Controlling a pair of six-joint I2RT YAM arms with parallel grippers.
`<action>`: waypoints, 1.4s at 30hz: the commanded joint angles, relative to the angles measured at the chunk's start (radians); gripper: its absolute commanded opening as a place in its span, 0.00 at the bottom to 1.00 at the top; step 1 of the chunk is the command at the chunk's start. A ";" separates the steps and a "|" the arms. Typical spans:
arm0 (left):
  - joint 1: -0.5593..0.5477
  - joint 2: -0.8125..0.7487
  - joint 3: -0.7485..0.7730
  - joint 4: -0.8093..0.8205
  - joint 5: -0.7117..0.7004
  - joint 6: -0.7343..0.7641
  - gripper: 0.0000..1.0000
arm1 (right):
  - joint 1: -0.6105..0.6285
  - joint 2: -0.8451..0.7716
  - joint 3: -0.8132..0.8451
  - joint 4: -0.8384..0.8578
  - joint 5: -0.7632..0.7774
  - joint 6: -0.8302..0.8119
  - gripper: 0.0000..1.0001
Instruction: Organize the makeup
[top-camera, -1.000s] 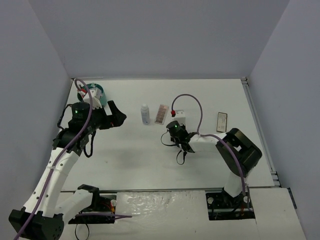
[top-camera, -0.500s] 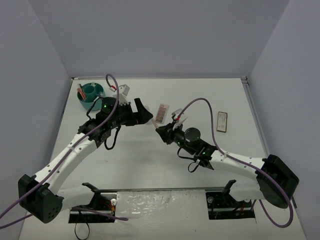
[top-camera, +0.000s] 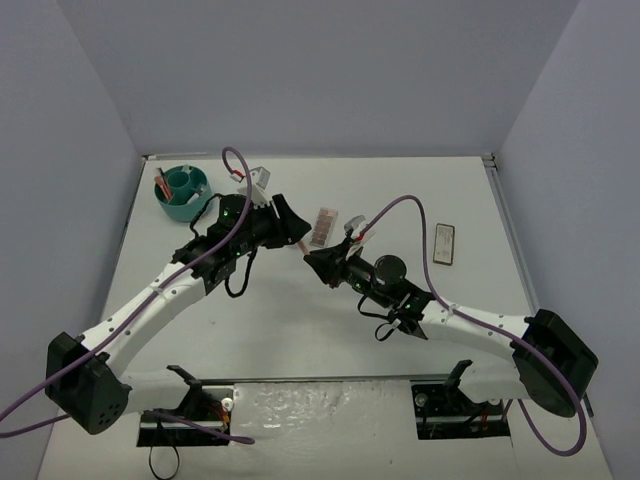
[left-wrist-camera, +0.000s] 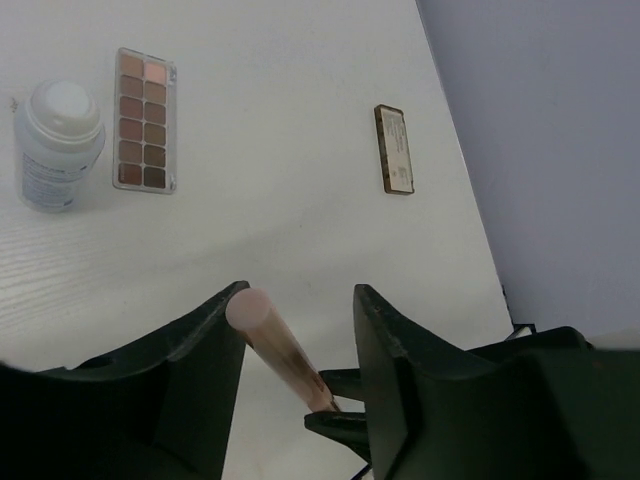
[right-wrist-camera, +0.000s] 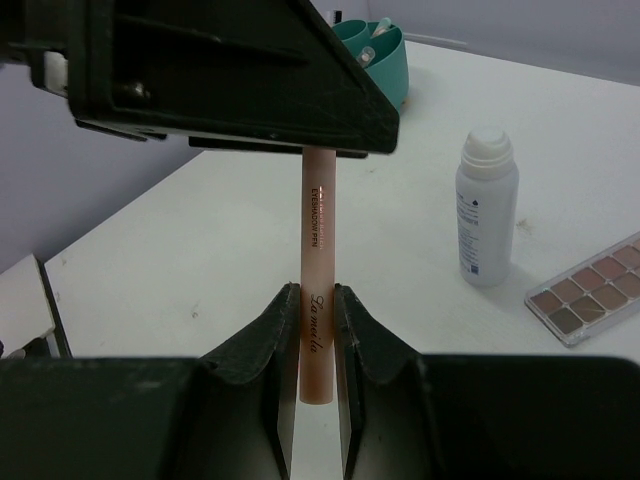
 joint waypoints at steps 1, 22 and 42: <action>-0.018 0.014 0.062 0.111 0.003 -0.031 0.28 | 0.004 -0.005 0.035 0.134 -0.018 0.006 0.02; 0.032 0.024 0.264 -0.214 -0.551 0.401 0.00 | -0.078 -0.066 0.117 -0.211 0.102 -0.075 1.00; 0.503 0.486 0.426 0.280 -0.575 0.919 0.00 | -0.205 -0.066 0.002 -0.133 0.021 -0.027 1.00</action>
